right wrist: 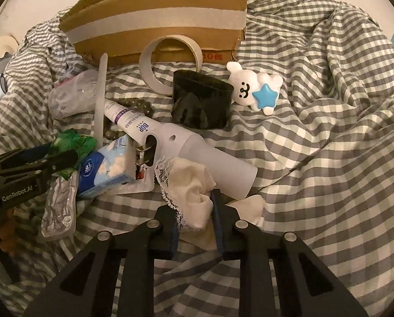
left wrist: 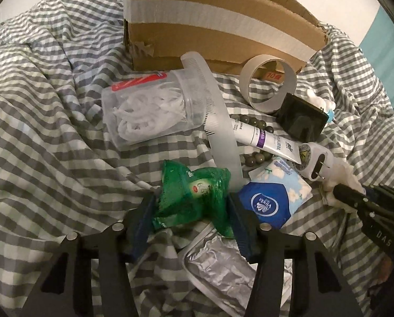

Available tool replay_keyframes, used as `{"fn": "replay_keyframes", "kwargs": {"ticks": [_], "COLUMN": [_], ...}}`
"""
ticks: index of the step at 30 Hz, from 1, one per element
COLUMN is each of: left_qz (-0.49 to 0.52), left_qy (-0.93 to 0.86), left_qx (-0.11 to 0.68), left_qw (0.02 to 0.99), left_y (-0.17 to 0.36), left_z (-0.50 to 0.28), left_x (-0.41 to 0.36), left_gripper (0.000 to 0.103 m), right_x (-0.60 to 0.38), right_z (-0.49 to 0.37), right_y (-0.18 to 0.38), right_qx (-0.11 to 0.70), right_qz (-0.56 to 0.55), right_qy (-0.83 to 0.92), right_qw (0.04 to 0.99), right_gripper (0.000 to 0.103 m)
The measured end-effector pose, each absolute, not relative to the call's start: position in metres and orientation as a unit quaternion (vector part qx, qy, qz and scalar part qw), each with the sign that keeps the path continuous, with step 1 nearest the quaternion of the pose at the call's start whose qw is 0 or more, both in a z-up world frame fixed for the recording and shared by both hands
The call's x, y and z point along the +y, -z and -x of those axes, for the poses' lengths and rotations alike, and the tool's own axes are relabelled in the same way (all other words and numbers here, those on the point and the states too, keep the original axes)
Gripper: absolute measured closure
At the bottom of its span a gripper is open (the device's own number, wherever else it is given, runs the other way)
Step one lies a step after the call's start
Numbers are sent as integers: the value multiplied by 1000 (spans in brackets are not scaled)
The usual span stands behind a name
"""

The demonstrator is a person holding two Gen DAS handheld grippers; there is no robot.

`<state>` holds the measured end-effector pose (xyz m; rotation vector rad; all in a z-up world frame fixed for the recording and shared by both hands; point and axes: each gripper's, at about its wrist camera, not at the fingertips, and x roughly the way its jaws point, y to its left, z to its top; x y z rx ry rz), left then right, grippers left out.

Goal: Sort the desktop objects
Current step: 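Grasp the green snack bag with left tool while right tool grasps lace tissue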

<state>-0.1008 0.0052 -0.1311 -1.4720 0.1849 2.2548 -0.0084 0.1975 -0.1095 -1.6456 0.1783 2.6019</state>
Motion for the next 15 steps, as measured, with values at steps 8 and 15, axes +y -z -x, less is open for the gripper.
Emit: {"fn": "replay_keyframes", "kwargs": {"ticks": [8,15], "left_qz": [511,481], "left_qy": [-828,-846], "left_qx": [75,52], "left_qw": [215,223], "left_y": [100,60], "left_z": [89,80], "left_x": [-4,-19], "left_gripper": [50,50], "right_x": [199,195], "right_z": [-3,-16], "right_y": [93,75], "right_qx": [74,79], "right_qz": [514,499], "right_qy": [-854,-863], "right_qw": [26,20], "right_gripper": [84,84]}}
